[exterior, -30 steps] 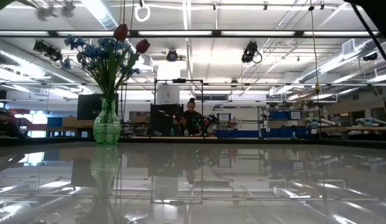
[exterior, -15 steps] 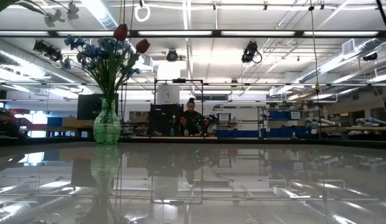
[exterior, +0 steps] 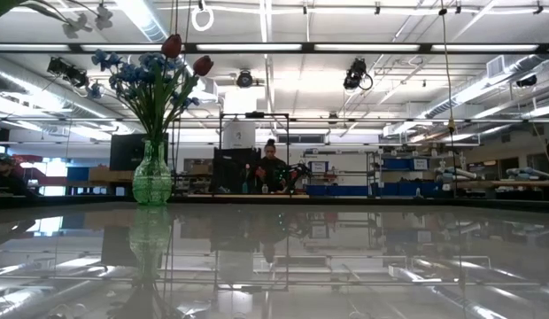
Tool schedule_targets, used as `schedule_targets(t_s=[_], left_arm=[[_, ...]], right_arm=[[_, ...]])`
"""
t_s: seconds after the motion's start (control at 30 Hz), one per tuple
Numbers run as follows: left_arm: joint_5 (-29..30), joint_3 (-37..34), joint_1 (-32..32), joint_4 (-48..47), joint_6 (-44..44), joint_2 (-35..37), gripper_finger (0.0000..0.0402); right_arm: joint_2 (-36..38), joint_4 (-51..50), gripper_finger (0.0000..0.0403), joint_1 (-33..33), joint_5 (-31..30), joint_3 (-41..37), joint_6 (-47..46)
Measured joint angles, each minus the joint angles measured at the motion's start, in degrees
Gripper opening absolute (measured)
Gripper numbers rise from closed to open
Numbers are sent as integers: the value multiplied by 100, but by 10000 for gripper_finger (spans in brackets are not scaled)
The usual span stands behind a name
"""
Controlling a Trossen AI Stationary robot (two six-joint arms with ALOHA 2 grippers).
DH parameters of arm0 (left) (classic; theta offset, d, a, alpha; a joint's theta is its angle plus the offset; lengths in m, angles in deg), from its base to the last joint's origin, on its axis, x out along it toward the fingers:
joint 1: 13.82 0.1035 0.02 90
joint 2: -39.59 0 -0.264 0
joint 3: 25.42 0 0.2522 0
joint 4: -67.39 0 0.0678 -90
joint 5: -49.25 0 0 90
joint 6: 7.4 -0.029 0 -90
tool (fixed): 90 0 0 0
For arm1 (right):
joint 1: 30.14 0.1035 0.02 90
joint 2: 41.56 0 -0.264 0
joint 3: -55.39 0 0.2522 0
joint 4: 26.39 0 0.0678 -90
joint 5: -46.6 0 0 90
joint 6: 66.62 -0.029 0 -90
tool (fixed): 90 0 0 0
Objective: Sort flowers into vase by color
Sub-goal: Return to Home Position
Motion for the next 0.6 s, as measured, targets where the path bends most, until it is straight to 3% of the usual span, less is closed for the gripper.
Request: schedule_targets(t_s=[0.23,0.4,0.6], left_arm=[[700,-466,1,-1536,1111,741,3],[684,-1194,1,-2056,1862,977,2],[243,-2453,-89,-1814,2333,1168,1]], right_arm=[[676,334,7,328,-714,-830,-176],[1092,928,8,381,-944,-1634,-487],[1423,1755,7,367,-941,-2487,-671]])
